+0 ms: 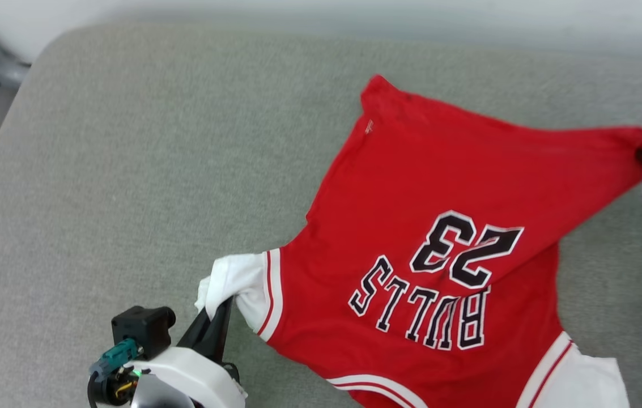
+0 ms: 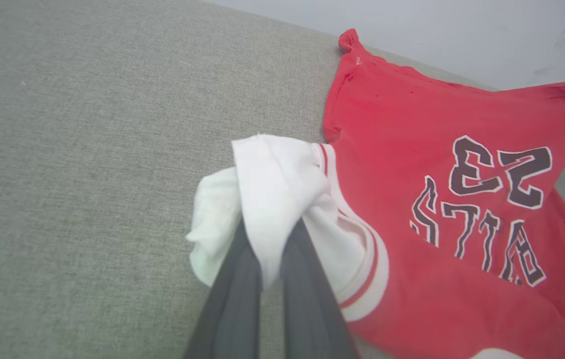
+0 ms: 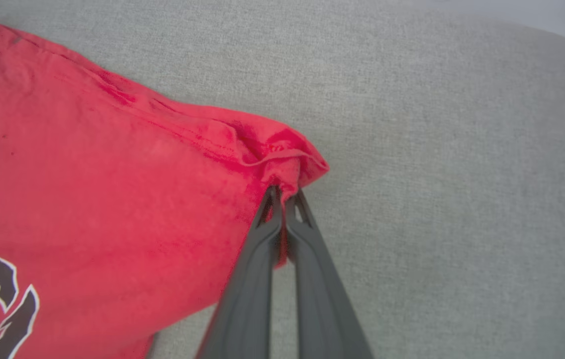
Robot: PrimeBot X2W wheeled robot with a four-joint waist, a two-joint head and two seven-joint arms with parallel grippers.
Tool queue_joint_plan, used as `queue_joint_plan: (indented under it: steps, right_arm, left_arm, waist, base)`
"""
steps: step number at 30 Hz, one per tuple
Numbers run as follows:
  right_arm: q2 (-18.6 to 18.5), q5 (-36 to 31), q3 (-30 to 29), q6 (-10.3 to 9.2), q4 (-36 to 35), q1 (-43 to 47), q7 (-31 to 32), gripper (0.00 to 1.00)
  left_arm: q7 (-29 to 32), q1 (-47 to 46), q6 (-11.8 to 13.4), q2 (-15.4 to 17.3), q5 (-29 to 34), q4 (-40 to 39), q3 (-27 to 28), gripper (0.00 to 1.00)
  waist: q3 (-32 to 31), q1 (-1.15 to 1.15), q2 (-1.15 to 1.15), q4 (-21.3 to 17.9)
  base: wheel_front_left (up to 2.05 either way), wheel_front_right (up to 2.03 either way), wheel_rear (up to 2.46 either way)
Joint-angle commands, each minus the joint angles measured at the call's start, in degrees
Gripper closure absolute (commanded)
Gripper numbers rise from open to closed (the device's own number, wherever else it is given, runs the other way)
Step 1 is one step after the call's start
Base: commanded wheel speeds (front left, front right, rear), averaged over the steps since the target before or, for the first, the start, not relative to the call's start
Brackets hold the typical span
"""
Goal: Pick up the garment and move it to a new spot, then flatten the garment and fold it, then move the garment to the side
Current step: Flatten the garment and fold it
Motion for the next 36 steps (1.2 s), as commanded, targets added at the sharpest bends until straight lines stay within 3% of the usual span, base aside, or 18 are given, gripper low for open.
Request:
queue_joint_plan:
  steps: [1, 6, 10, 18, 22, 25, 26, 27, 28, 31, 36]
  right_arm:
    - [-0.63, 0.49, -0.02, -0.04, -0.80, 1.51, 0.02, 1.00]
    - [-2.19, 3.79, -3.02, -0.04, -9.20, 14.18, 0.45, 1.00]
    - [-0.88, 4.24, -8.33, -0.04, -16.93, 26.74, 1.06, 1.00]
    - [10.09, 2.21, -19.72, -0.03, -31.63, 51.12, 3.01, 1.00]
    - [16.56, 0.80, -22.03, -0.03, -36.02, 59.97, 4.53, 1.00]
    - [19.31, 1.03, -22.41, -0.03, -36.89, 63.81, 5.27, 1.00]
    - [19.83, 1.25, -22.52, -0.03, -37.20, 64.17, 4.54, 0.96]
    - [20.28, 1.82, -22.69, -0.03, -37.33, 64.40, 3.98, 0.81]
    - [20.62, 1.95, -22.66, -0.03, -37.61, 64.42, 2.79, 0.00]
    - [20.91, 0.97, -22.41, -0.03, -38.61, 62.72, -3.31, 0.00]
    - [20.00, 0.00, -22.35, -0.03, -38.53, 57.66, -19.05, 0.00]
  left_arm:
    - [0.07, 0.67, 0.30, 0.34, -0.14, -0.27, 0.12, 1.00]
    - [1.39, 3.88, 2.13, 1.02, -1.24, -0.77, 0.31, 1.00]
    - [2.38, 6.16, 3.43, 1.38, -2.38, -0.63, 0.45, 1.00]
    - [4.00, 8.41, 3.54, 1.82, -4.04, 0.71, 0.04, 1.00]
    - [4.25, 9.08, 3.18, 1.72, -4.77, 1.96, -0.15, 1.00]
    - [4.46, 9.13, 2.70, 1.55, -4.97, 2.99, -0.56, 1.00]
    - [4.35, 9.12, 2.58, 1.54, -5.05, 3.25, -0.61, 1.00]
    - [4.43, 9.00, 2.40, 1.53, -5.08, 3.45, -0.70, 1.00]
    - [4.56, 8.89, 2.33, 1.57, -5.15, 3.64, -0.78, 1.00]
    - [4.66, 8.52, 2.00, 1.67, -5.28, 4.00, -0.87, 1.00]
    - [4.62, 8.04, 1.85, 1.67, -5.41, 4.26, -0.77, 1.00]
  waist:
    - [-3.36, 0.00, 0.00, -2.34]
    - [-7.41, 0.00, 0.00, -4.64]
    - [-9.87, 0.00, 0.00, -5.99]
    - [-12.09, 0.00, 0.00, -7.00]
    - [-12.80, 0.00, 0.00, -7.26]
    - [-13.33, 0.00, 0.00, -7.47]
    - [-13.42, 0.00, 0.00, -7.63]
    - [-13.46, 0.00, 0.00, -7.77]
    - [-13.51, 0.00, 0.00, -7.89]
    - [-13.47, 0.00, 0.00, -8.17]
    - [-13.00, 0.00, 0.00, -8.37]
  base:
    - [0.00, 0.00, 0.00]
    - [0.00, 0.00, 0.00]
    - [0.00, 0.00, 0.00]
    - [0.00, 0.00, 0.00]
    - [0.00, 0.00, 0.00]
    - [0.00, 0.00, 0.00]
    - [0.00, 0.00, 0.00]
    - [0.00, 0.00, 0.00]
    - [0.00, 0.00, 0.00]
    - [0.00, 0.00, 0.00]
    - [0.00, 0.00, 0.00]
